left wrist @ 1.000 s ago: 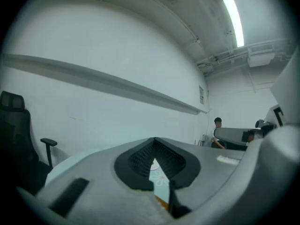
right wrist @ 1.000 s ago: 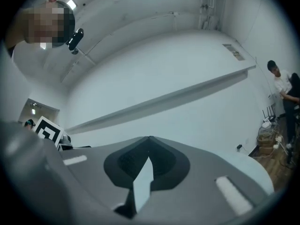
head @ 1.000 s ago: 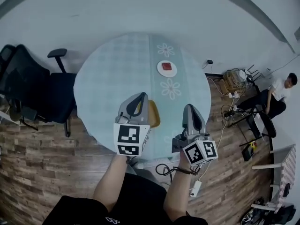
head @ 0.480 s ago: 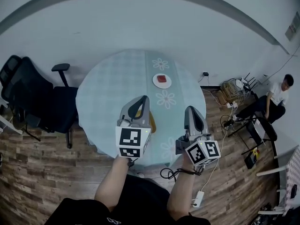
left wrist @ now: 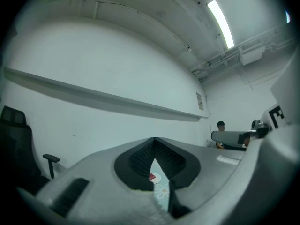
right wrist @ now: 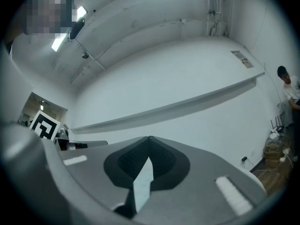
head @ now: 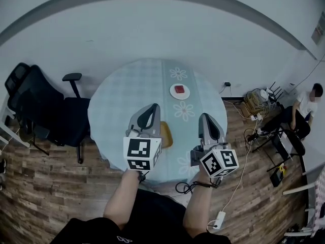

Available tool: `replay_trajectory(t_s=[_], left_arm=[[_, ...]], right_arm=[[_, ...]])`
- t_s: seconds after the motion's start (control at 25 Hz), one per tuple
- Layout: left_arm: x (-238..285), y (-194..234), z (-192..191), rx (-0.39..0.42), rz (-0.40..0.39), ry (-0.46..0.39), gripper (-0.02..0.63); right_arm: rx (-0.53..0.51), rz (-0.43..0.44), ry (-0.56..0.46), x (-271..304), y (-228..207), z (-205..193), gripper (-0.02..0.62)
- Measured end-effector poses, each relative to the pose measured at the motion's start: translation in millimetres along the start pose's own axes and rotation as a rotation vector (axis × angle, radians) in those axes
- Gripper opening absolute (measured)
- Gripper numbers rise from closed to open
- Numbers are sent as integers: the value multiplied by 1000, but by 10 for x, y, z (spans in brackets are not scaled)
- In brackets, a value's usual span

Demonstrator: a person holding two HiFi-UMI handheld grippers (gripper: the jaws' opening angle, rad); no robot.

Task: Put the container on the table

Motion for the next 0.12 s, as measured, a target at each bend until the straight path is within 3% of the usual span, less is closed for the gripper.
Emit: replay_trajectory(t_s=[0.12], left_arm=[[14,19,14,4,6,-6,2]], right_arm=[[-10,9,4,35,4,9,9]])
Point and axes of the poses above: the fingertips, and each gripper's own axes: x forward along the fingers, y to its left, z out of its top, the point moved 3 cm from there along -x, backward along the fingers, and after that the axes turned 2 degrees about -z, right-handed, at the moved point
